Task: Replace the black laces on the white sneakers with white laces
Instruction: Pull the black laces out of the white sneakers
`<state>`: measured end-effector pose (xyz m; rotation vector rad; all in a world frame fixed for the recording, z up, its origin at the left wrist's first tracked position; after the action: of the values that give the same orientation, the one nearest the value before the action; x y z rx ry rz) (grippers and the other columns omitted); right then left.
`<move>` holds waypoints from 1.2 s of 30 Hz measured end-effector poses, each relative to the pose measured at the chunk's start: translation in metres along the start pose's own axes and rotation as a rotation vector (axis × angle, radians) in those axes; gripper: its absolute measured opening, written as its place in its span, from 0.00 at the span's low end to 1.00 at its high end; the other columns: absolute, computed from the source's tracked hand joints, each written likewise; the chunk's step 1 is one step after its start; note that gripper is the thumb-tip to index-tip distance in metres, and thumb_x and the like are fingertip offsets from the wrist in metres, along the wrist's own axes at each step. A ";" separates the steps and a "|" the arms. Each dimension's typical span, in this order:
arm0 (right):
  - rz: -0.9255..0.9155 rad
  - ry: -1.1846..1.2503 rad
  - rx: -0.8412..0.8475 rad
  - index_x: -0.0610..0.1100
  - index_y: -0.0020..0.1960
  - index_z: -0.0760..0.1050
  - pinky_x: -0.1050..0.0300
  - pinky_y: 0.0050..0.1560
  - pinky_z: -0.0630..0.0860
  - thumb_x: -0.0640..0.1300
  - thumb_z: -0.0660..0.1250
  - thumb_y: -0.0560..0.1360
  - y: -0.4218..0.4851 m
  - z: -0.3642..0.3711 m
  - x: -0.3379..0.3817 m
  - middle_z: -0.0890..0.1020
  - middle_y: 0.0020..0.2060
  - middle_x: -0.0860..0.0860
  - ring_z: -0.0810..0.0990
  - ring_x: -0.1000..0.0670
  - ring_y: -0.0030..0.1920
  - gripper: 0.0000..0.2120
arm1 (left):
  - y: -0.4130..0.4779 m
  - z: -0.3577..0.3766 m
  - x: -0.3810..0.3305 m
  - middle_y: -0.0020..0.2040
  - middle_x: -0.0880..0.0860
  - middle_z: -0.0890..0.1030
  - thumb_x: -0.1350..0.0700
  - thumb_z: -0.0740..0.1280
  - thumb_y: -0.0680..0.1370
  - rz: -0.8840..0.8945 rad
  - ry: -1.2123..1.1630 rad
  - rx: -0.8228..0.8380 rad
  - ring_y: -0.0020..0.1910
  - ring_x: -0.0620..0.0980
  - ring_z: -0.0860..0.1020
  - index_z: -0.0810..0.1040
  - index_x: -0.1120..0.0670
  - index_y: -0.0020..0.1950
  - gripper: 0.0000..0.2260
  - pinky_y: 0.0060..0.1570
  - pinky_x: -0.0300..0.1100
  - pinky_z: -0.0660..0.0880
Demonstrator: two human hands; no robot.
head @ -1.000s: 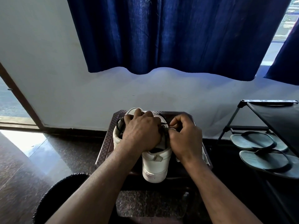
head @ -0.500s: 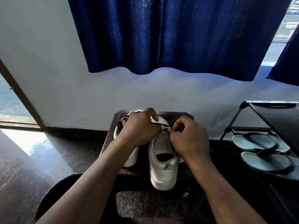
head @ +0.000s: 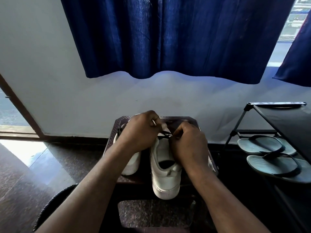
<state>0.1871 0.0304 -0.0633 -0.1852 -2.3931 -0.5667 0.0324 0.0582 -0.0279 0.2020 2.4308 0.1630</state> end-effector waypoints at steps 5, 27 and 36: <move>0.023 0.015 0.000 0.49 0.43 0.78 0.53 0.39 0.71 0.42 0.70 0.71 -0.002 0.001 0.001 0.76 0.39 0.55 0.80 0.44 0.43 0.03 | -0.003 0.007 -0.005 0.48 0.53 0.84 0.47 0.70 0.78 0.051 0.377 -0.025 0.52 0.56 0.81 0.84 0.51 0.46 0.08 0.46 0.45 0.75; 0.028 0.055 -0.011 0.49 0.39 0.73 0.54 0.37 0.65 0.41 0.65 0.70 -0.005 0.002 0.000 0.78 0.41 0.55 0.74 0.49 0.39 0.04 | -0.003 -0.026 -0.007 0.27 0.54 0.74 0.53 0.70 0.81 -0.182 -0.511 0.047 0.22 0.48 0.71 0.80 0.59 0.39 0.14 0.23 0.33 0.67; 0.037 0.067 -0.014 0.50 0.39 0.72 0.55 0.36 0.65 0.42 0.67 0.70 -0.007 0.003 -0.003 0.77 0.41 0.55 0.74 0.49 0.39 0.05 | -0.001 -0.011 -0.004 0.30 0.42 0.79 0.49 0.71 0.81 -0.004 -0.274 0.109 0.32 0.41 0.75 0.82 0.52 0.36 0.14 0.36 0.34 0.71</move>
<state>0.1854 0.0258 -0.0694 -0.2125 -2.3166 -0.5642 0.0282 0.0557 -0.0170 0.2505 2.1684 0.0000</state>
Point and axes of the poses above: each hand's wrist, its own y-axis towards the middle knuckle, its own z-axis out of the palm, x = y × z, the point moved 3 cm from there along y, towards the middle knuckle
